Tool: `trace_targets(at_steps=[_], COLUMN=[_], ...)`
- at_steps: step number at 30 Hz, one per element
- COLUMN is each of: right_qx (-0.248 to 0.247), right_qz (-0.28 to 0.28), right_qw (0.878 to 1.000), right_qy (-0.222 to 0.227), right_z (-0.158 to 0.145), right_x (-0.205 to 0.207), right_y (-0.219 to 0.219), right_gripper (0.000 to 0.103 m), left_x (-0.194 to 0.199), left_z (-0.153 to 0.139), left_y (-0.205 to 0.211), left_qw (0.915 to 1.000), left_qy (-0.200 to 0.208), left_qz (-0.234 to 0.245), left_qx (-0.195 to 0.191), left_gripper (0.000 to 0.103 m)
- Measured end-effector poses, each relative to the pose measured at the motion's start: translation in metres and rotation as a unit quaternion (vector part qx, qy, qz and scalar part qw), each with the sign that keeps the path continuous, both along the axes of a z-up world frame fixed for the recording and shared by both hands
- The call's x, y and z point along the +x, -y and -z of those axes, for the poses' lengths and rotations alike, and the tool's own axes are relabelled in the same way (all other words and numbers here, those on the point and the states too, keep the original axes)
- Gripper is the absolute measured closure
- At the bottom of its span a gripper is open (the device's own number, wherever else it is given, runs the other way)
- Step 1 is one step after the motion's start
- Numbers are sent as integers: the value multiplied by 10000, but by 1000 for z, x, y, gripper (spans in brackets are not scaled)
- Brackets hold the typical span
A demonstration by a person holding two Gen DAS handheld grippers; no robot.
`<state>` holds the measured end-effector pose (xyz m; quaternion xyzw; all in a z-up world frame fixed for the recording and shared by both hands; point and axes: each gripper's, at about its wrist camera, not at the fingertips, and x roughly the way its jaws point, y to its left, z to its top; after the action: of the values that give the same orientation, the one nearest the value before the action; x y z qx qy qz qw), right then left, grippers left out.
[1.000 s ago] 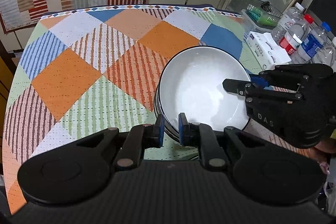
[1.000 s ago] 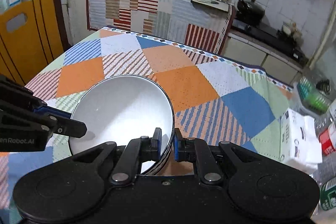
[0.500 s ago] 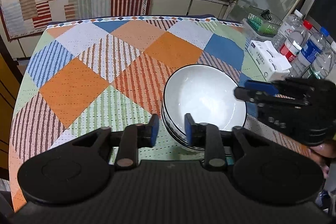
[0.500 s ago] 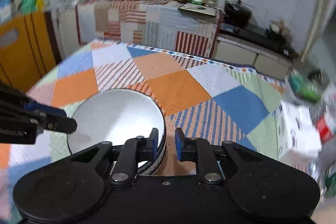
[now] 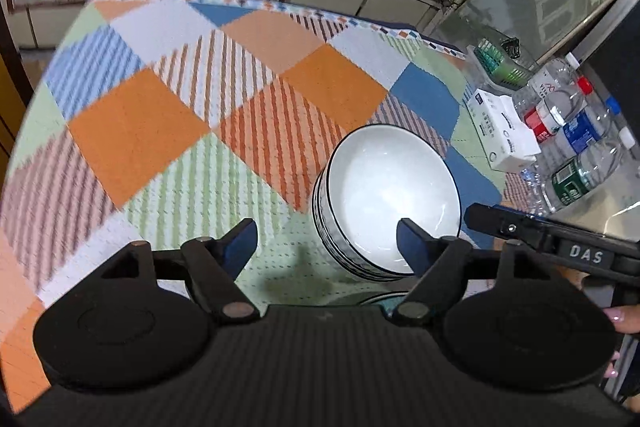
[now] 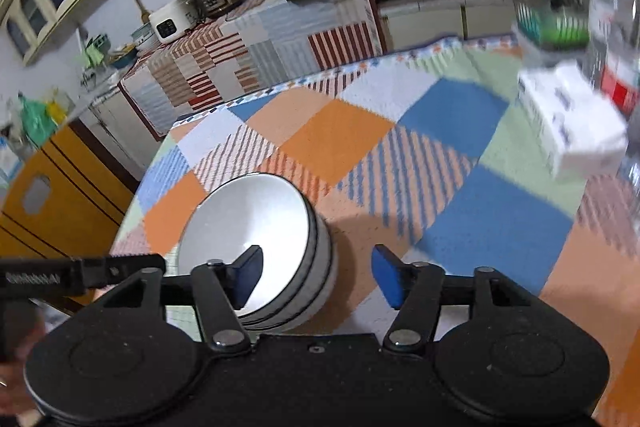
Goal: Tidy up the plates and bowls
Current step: 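Grasp the rim of the three-bowl stack with both grippers, then lift the bowl stack with both grippers and carry it over the egg plate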
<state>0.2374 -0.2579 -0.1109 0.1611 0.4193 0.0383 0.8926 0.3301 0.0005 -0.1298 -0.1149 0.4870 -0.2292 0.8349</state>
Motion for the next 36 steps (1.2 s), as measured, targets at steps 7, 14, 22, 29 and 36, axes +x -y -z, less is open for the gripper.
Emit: trace_targets(at_steps=[7,14,22,29,36], right_qx=[790,884,1358,1579,1780], right_qz=[466,767,802,685,518], right_qw=[9940,9849,9760,9769,9754], right_qy=[-588,-1278,-1504,-1266,-1189], right_z=[24,58,80,84,95], right_x=[22,48,55,58,66], right_y=[9,10,7,5,3], right_gripper=[29,29,36,45,35], left_x=[16,25,29,29,29], left_z=[39,68,83,92,96], left_y=[-11,-19,-12,-6,-12], left_qw=[9944,9876,9820,9761,9740], left_qy=[-707,-972,-1026,-1157,-1159], left_qz=[-231,-436,-446,-480,-477], left_qx=[-750,-1149,-1525,-1778,-1886], left_gripper=[25,30,66,71,69])
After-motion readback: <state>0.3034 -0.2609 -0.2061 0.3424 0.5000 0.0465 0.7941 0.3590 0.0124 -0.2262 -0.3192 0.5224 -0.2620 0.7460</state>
